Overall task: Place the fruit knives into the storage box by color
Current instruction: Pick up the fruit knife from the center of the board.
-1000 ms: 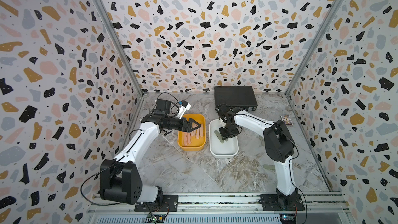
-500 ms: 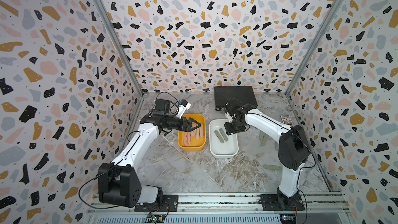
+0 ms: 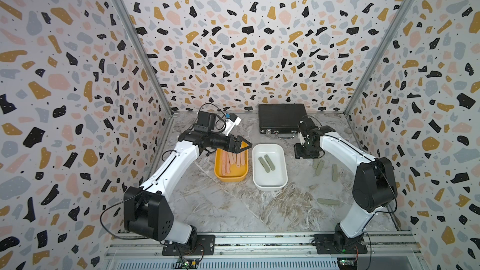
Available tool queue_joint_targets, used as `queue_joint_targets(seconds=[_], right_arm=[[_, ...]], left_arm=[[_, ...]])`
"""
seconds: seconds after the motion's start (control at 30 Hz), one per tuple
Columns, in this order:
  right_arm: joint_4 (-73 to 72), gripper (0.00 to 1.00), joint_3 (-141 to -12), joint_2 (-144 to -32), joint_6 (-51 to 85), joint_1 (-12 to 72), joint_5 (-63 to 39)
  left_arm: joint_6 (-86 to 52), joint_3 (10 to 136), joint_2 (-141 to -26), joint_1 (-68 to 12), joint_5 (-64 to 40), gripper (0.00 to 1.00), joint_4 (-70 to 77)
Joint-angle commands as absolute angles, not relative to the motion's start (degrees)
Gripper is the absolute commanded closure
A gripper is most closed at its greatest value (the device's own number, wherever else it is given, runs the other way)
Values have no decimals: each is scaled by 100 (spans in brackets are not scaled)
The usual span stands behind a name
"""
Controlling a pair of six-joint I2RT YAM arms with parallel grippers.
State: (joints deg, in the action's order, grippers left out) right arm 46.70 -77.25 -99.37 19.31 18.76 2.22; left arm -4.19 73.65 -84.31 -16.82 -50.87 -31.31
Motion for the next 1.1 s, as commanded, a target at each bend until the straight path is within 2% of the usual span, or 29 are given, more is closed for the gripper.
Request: queue_joint_targets(seconds=[0.0, 0.2, 0.5, 1.07], right_arm=[[4529, 38, -7478, -9714, 2037, 1614, 377], [4299, 38, -7351, -9916, 2094, 1129, 331], [4271, 38, -7898, -10586, 2031, 629, 337], [4315, 43, -8598, -11570, 2013, 369, 39]], left_arm=[[-484, 7244, -8385, -1817, -5073, 10, -2829], [-525, 6939, -8308, -1868, -5097, 9, -2587], [-511, 6793, -8308, -1872, -5116, 9, -2509], [-436, 6776, -8379, -1872, -5003, 9, -2554]])
